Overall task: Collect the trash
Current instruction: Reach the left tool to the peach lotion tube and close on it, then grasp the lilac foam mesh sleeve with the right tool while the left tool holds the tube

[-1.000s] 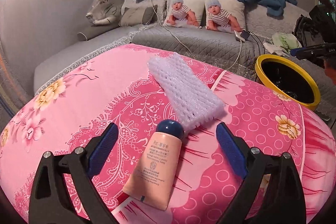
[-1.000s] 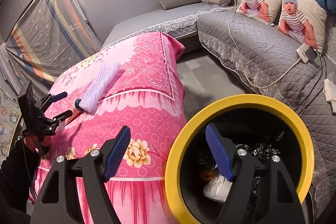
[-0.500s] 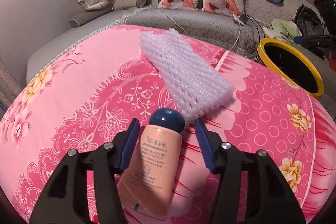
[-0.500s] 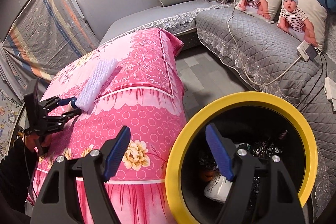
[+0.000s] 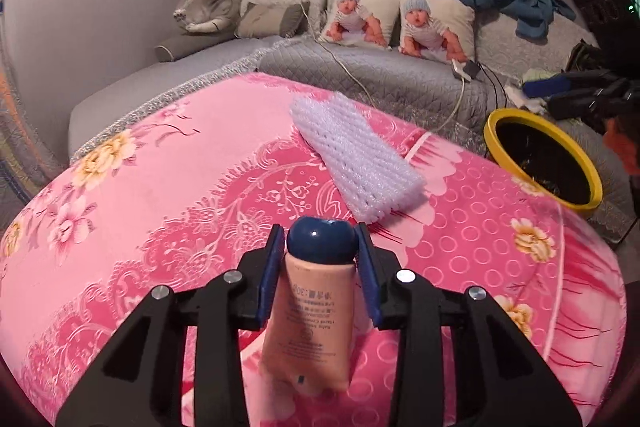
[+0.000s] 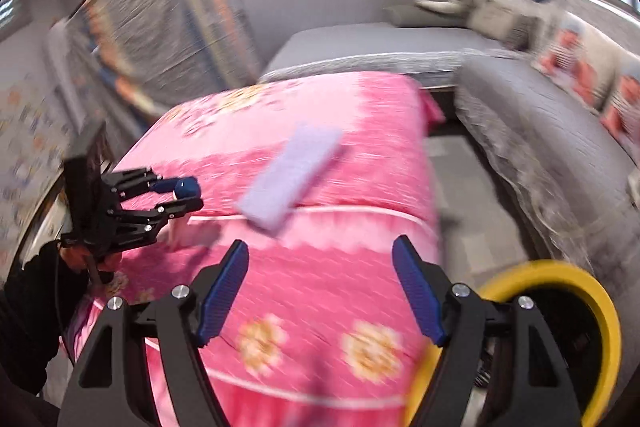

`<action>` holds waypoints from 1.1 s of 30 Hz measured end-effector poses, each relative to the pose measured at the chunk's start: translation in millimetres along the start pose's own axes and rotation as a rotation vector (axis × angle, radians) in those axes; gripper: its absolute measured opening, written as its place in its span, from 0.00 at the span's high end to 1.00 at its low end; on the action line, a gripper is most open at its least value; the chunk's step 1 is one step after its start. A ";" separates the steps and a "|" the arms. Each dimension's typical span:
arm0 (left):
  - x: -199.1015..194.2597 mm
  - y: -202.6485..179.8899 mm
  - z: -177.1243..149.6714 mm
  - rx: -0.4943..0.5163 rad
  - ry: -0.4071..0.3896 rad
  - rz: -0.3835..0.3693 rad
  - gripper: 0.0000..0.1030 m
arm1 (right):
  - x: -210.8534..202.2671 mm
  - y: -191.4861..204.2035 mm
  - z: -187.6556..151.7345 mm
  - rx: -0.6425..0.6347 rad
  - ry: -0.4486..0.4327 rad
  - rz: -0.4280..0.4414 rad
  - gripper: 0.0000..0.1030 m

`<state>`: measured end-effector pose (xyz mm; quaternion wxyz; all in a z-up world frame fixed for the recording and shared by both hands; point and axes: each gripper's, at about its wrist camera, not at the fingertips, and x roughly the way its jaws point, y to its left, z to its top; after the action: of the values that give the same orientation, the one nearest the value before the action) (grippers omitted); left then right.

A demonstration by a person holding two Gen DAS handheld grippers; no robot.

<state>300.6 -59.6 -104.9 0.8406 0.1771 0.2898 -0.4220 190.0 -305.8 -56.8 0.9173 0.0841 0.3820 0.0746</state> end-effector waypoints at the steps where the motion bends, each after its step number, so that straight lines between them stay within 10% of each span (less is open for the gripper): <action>1: -9.3 0.9 -0.1 -0.016 -0.013 0.017 0.68 | 16.1 13.5 8.1 -0.028 0.021 0.023 0.31; 14: -126.7 -10.8 2.6 -0.328 -0.205 0.331 0.69 | 160.5 48.2 47.7 -0.082 0.151 -0.213 0.33; 23: -162.4 -51.7 19.2 -0.345 -0.248 0.373 0.69 | 161.6 49.6 46.3 -0.054 0.173 -0.087 0.85; 33: -175.6 -90.1 36.2 -0.293 -0.281 0.356 0.69 | 64.6 34.9 37.1 0.034 0.108 0.167 0.87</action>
<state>156.1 -25.0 30.0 0.9502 0.0412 0.1925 -0.2416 259.0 -262.4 -68.2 0.8844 0.1270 0.4238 0.1488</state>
